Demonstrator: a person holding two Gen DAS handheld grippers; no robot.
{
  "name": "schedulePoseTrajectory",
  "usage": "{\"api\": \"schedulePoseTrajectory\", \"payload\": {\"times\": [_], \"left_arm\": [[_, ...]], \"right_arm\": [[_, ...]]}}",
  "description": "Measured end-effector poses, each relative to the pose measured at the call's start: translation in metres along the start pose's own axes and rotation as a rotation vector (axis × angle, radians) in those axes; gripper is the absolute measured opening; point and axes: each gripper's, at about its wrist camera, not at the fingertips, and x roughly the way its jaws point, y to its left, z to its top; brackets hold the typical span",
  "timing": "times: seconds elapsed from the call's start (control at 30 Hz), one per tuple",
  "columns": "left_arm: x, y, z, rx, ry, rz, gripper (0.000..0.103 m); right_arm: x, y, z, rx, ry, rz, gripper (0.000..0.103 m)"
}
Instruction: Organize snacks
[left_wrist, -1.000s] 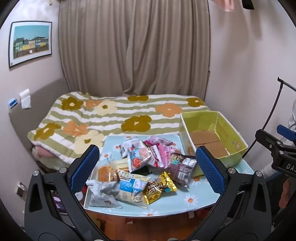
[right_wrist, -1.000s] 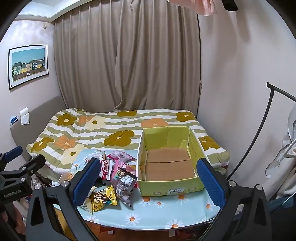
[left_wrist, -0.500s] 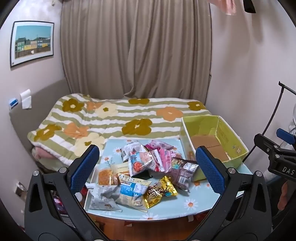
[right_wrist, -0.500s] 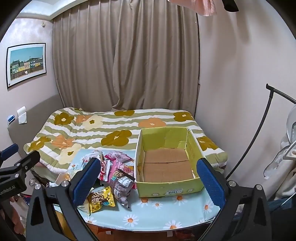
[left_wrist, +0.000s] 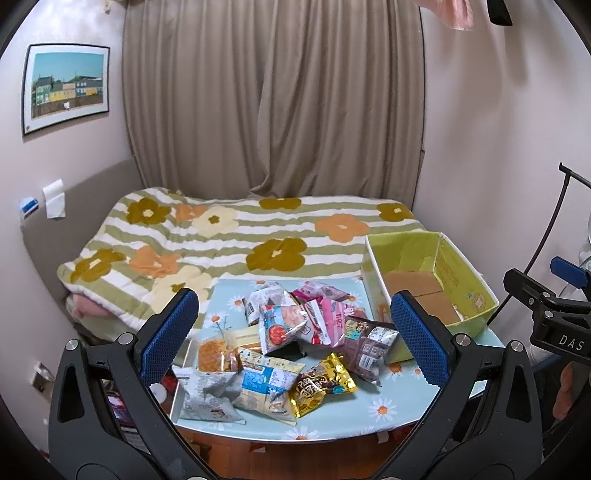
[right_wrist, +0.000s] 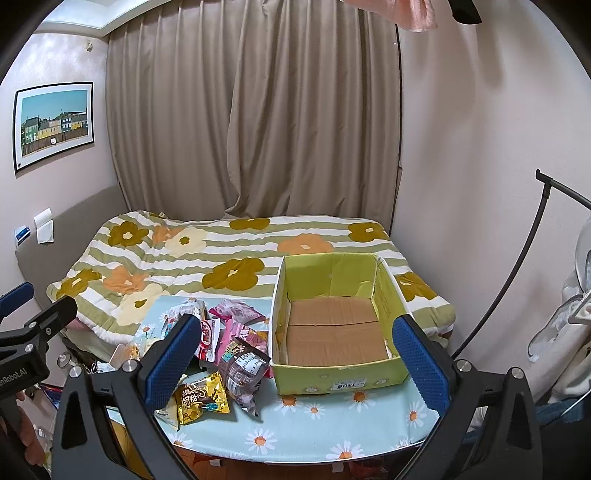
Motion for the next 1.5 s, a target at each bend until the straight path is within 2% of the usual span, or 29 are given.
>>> {"api": "schedulePoseTrajectory", "payload": {"times": [0.37, 0.4, 1.5], "left_arm": [[0.0, 0.002, 0.001, -0.002, 0.0, 0.002, 0.103], [-0.001, 0.002, 0.002, -0.002, 0.0, 0.003, 0.103], [-0.002, 0.007, 0.005, -0.002, -0.001, 0.01, 0.103]], "right_arm": [[0.003, -0.008, 0.003, 0.001, 0.008, 0.001, 0.102], [0.012, -0.004, -0.005, 0.0, 0.009, 0.001, 0.102], [0.012, -0.003, -0.005, -0.003, 0.011, -0.001, 0.102]]}}
